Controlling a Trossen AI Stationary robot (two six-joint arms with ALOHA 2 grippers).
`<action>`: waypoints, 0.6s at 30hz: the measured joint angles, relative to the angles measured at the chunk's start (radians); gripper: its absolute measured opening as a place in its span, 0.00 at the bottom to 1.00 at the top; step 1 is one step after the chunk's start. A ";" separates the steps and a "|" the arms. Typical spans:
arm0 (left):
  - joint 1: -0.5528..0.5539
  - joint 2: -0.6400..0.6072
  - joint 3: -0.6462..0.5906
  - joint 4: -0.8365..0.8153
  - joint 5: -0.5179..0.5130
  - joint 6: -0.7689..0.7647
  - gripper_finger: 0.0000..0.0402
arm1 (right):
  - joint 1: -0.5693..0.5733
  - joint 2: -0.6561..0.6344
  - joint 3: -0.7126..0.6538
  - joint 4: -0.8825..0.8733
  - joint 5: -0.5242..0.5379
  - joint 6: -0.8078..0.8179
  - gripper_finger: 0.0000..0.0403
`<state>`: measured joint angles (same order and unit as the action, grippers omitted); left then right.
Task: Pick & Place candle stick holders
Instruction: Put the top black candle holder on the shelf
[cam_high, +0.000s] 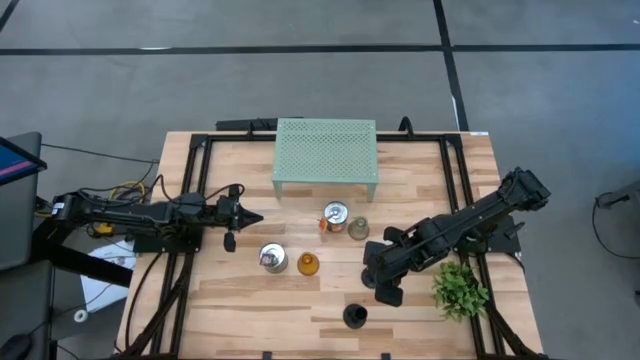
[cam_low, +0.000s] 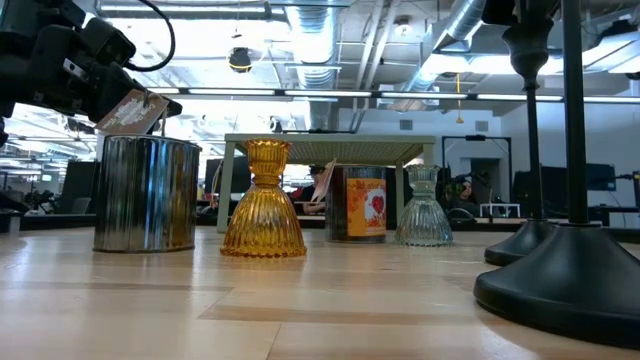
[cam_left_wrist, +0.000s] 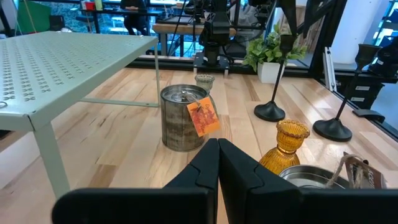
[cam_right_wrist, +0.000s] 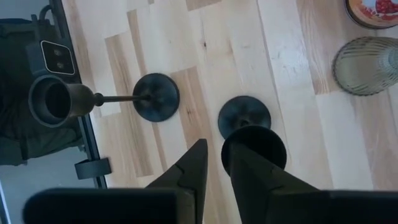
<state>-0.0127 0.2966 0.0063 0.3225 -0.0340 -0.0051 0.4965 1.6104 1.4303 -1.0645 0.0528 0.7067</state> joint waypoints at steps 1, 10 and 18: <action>0.000 0.000 0.000 0.000 0.000 0.000 0.02 | 0.000 0.000 0.000 0.000 0.000 0.000 0.14; 0.000 0.000 0.000 0.000 0.000 0.000 0.02 | 0.000 0.000 0.000 -0.004 0.000 0.000 0.14; 0.000 0.000 0.000 0.000 0.000 0.000 0.02 | 0.000 0.000 0.000 -0.005 0.010 -0.003 0.14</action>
<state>-0.0125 0.2965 0.0063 0.3222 -0.0339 -0.0051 0.4961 1.6104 1.4303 -1.0692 0.0633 0.7036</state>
